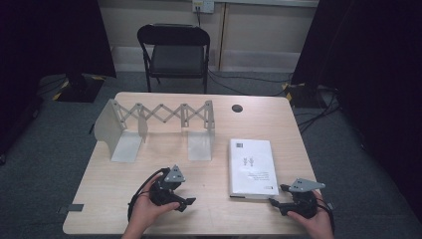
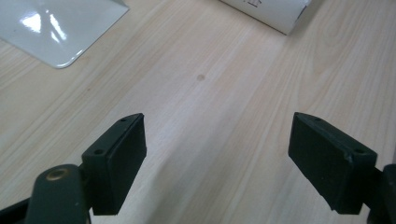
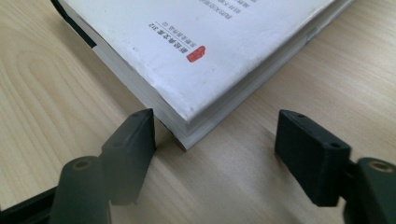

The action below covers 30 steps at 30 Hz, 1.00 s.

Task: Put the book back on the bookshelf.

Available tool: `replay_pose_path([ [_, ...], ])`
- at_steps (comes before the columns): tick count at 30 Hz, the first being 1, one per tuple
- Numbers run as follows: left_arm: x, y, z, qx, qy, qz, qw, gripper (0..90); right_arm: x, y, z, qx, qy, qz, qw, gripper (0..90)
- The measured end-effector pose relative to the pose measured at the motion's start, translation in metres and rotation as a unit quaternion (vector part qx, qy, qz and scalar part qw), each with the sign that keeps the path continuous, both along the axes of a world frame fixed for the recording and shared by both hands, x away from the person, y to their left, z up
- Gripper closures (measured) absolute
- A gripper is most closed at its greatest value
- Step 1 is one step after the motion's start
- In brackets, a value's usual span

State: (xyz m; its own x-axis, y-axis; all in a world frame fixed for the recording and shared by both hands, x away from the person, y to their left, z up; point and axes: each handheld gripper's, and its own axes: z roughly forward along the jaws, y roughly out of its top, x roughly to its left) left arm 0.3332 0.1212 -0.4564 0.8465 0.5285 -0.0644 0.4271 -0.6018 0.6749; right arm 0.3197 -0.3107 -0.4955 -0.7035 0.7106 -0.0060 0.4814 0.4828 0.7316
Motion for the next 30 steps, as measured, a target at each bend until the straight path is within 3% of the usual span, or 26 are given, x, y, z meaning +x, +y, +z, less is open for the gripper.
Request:
replay_pose_path([
  [8, -0.001, -0.02, 0.007, 0.014, 0.006, -0.03, 0.9994, 19.3, 0.003, 0.004, 0.0, 0.003, -0.002, 0.007, 1.0, 30.2],
  [11, 0.0, -0.029, 0.008, 0.017, 0.007, -0.041, 0.999, 19.3, 0.004, 0.005, -0.001, 0.007, -0.004, 0.008, 0.9999, 35.0],
  [16, 0.002, -0.043, 0.008, 0.013, 0.013, -0.047, 0.9987, 19.3, 0.006, 0.006, 0.0, 0.009, -0.004, 0.017, 0.9998, 36.1],
  [23, 0.003, -0.058, 0.008, 0.03, 0.015, -0.063, 0.9974, 19.3, 0.005, 0.014, 0.0, 0.007, -0.002, 0.023, 0.9997, 36.4],
  [30, 0.005, -0.067, 0.005, 0.029, 0.017, -0.067, 0.9972, 19.3, 0.007, 0.018, 0.002, -0.002, 0.0, 0.026, 0.9996, 40.8],
])
